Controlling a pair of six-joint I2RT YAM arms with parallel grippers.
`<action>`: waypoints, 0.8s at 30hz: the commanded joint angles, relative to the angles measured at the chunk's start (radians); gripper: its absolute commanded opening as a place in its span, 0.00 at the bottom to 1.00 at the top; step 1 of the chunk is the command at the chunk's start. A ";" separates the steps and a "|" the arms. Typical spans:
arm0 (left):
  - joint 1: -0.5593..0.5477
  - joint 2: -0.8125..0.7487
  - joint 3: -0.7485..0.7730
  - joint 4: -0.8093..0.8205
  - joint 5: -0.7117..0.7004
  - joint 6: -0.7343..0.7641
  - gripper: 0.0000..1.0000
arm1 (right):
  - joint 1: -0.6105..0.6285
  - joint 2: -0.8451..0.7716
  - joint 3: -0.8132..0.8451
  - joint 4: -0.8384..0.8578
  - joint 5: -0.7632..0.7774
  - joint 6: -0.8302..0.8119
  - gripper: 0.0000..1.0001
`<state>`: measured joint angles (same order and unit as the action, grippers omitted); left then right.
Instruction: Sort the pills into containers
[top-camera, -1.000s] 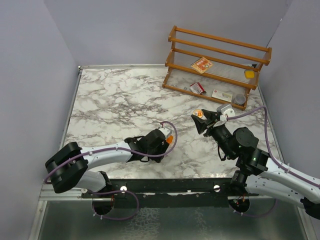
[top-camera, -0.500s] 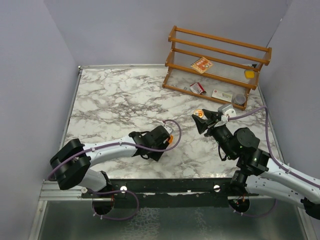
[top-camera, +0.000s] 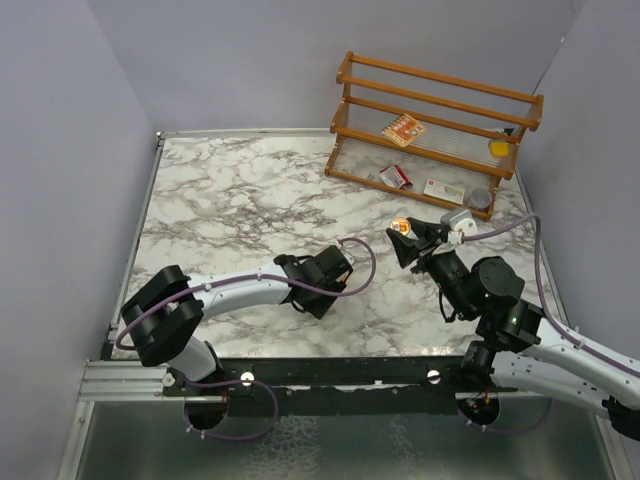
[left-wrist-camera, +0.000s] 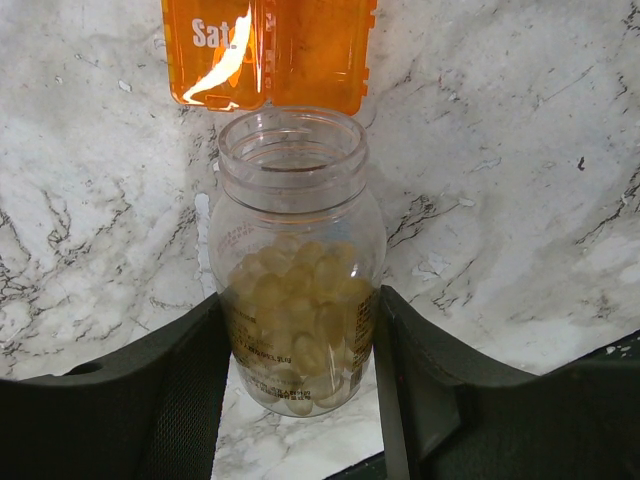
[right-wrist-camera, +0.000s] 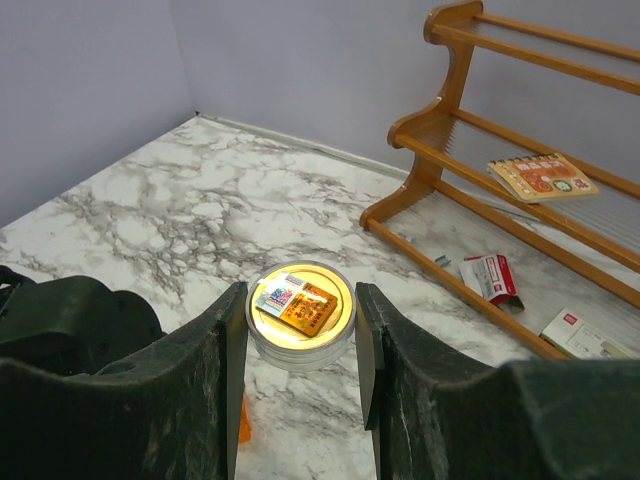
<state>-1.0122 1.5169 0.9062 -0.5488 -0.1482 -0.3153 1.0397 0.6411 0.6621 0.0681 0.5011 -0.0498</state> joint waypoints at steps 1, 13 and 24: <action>-0.005 0.025 0.052 -0.049 -0.013 0.022 0.00 | 0.000 -0.019 -0.011 0.009 -0.002 -0.003 0.01; -0.005 0.101 0.140 -0.113 -0.014 0.064 0.00 | 0.000 -0.010 -0.012 -0.021 0.104 0.025 0.01; 0.001 0.157 0.193 -0.184 0.010 0.093 0.00 | 0.000 -0.079 -0.038 0.001 0.198 0.038 0.01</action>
<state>-1.0122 1.6596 1.0561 -0.6769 -0.1474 -0.2493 1.0397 0.5873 0.6308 0.0593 0.6506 -0.0273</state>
